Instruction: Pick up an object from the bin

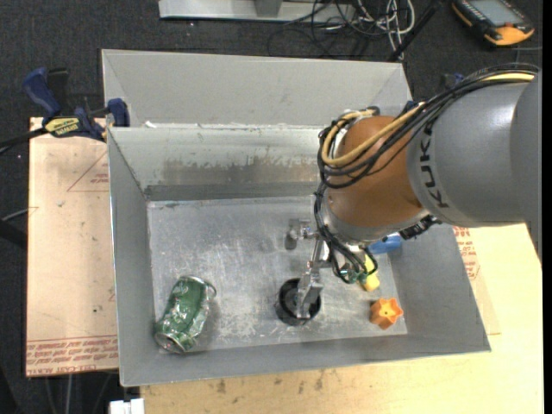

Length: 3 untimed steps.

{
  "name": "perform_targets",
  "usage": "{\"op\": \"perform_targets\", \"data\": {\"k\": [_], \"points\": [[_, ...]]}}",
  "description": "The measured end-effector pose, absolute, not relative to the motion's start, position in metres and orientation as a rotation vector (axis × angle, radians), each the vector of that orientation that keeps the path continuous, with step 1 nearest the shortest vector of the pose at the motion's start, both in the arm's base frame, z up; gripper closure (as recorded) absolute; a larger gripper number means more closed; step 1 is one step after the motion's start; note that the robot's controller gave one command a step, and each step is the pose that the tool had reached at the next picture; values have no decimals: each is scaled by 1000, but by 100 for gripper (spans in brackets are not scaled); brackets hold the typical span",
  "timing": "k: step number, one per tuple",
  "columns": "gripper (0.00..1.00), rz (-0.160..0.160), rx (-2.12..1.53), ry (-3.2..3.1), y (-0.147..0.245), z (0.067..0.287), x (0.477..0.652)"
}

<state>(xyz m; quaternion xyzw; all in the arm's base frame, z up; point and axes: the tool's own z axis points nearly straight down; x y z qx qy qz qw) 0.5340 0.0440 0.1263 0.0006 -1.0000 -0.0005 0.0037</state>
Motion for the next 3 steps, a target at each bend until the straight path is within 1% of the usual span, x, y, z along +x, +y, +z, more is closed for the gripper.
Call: {"op": "perform_targets", "data": {"k": [1, 2, 3], "points": [[0, -2, 0, -3142, 44, 130, 536], [0, -2, 176, -3145, 40, 105, 527], [0, -2, 302, -3122, 36, 71, 517]]}}
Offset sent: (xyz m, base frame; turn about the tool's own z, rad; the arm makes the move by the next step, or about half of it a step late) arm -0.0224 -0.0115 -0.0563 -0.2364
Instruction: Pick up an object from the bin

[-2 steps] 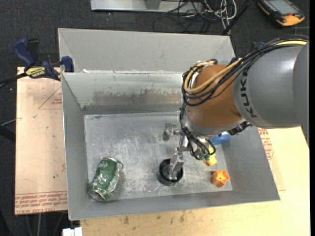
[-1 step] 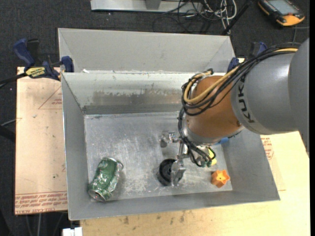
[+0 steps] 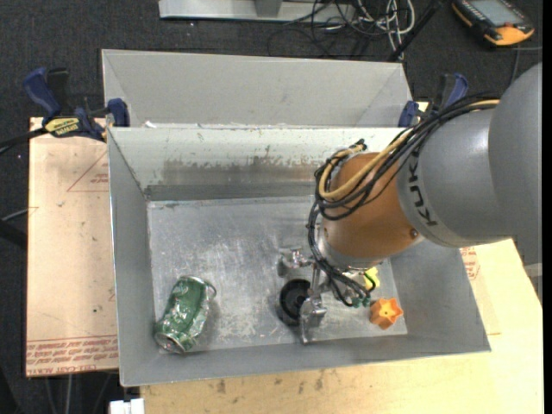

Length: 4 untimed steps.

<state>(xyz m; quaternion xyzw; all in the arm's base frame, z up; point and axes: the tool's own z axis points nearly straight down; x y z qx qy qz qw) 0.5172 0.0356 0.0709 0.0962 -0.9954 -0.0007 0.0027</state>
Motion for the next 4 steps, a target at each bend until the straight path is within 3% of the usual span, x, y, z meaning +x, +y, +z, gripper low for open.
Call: {"op": "perform_targets", "data": {"k": [1, 2, 3, 4], "points": [[0, -2, 53, -3141, 35, 97, 509], [0, -1, 238, -3134, 36, 82, 515], [100, -2, -94, -3142, 40, 72, 503], [100, -2, -94, -3142, 40, 72, 503]]}}
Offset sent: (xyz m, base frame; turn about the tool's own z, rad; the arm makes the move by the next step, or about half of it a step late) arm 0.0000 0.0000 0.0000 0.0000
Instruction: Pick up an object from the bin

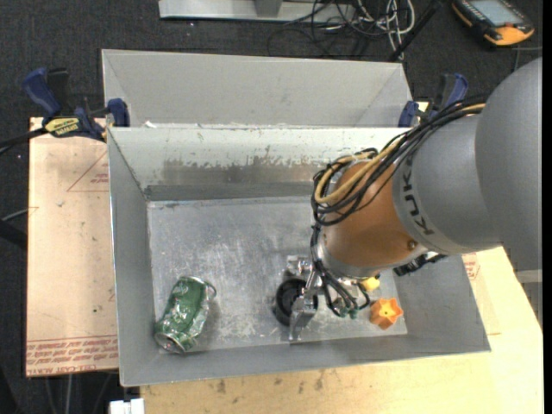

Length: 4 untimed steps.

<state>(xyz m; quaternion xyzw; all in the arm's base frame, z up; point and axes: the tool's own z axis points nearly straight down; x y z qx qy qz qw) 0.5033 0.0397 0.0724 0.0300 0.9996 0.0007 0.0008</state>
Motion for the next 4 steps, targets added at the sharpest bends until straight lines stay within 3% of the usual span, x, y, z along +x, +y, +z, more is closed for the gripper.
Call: {"op": "perform_targets", "data": {"k": [4], "points": [[100, 2, 94, 3139, 40, 97, 503]]}}
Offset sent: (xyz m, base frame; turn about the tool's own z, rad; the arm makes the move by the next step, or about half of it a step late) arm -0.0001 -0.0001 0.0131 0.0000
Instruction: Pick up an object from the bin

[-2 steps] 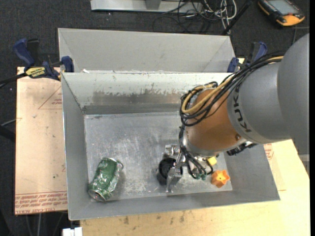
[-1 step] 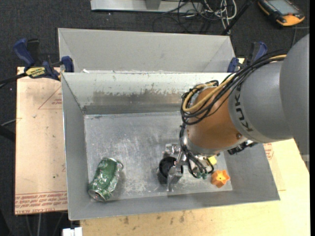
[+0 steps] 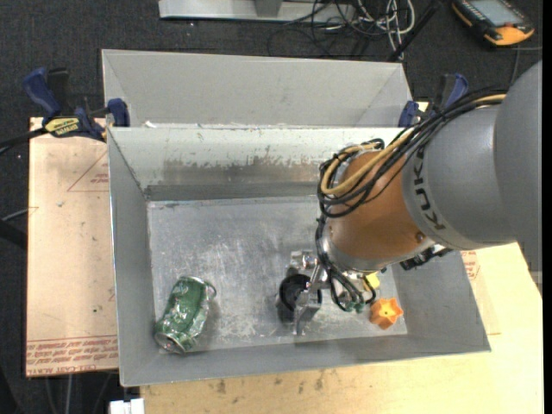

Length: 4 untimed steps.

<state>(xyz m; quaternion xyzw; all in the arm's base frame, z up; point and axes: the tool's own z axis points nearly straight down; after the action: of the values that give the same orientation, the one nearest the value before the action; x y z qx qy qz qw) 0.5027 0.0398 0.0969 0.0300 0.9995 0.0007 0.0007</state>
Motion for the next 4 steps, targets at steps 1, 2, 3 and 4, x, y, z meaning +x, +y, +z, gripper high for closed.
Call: {"op": "perform_targets", "data": {"k": [1, 2, 3, 4], "points": [[100, 1, 94, 3146, 40, 106, 501], [100, 2, 93, 3140, 40, 129, 502], [100, 3, 93, 3135, 40, 136, 504], [100, 2, 93, 3139, 40, 139, 503]]}}
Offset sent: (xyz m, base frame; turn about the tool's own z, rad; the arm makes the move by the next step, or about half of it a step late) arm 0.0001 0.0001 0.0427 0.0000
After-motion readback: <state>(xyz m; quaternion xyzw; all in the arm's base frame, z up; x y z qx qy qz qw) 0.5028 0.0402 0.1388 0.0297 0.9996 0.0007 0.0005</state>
